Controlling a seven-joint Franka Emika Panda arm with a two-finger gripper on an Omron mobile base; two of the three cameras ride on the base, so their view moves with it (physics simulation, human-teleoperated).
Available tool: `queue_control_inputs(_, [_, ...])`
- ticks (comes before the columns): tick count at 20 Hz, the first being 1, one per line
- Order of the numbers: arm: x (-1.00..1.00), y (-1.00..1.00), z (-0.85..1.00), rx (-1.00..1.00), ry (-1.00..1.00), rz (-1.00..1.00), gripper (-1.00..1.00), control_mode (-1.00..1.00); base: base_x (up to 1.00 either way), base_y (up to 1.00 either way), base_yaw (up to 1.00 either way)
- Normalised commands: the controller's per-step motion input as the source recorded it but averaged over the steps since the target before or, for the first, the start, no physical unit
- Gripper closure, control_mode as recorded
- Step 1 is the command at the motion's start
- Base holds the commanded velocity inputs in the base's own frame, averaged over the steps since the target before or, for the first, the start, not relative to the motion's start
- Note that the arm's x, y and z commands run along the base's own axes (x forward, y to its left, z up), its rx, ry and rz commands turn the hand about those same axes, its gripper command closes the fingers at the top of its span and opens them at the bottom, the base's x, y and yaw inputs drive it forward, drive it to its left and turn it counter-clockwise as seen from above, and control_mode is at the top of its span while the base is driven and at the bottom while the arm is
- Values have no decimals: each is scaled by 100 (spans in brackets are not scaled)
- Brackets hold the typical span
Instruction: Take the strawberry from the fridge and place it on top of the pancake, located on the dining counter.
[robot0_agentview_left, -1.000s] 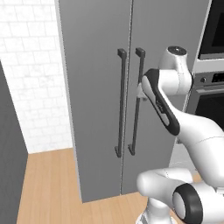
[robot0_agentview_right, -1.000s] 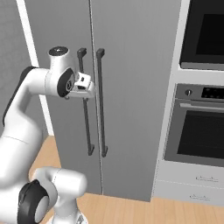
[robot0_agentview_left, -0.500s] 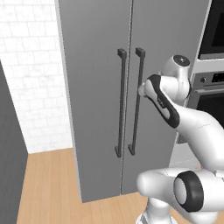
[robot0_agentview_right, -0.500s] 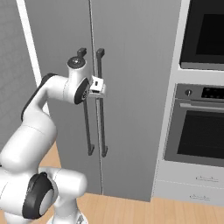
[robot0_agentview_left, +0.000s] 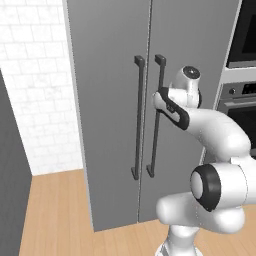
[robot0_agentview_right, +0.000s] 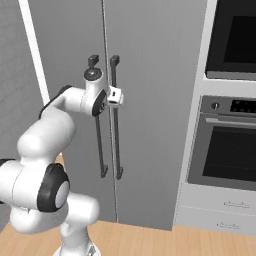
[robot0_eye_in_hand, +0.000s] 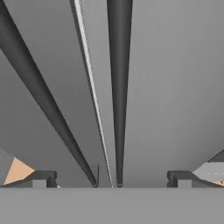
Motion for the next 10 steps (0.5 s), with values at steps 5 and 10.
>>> queue_control_inputs(5, [78, -5, -11, 0, 0, -3, -100, -100, 0, 0, 0])
queue_control_inputs(10, [50, 0, -12, 0, -7, -3, -100, -100, 0, 0, 0])
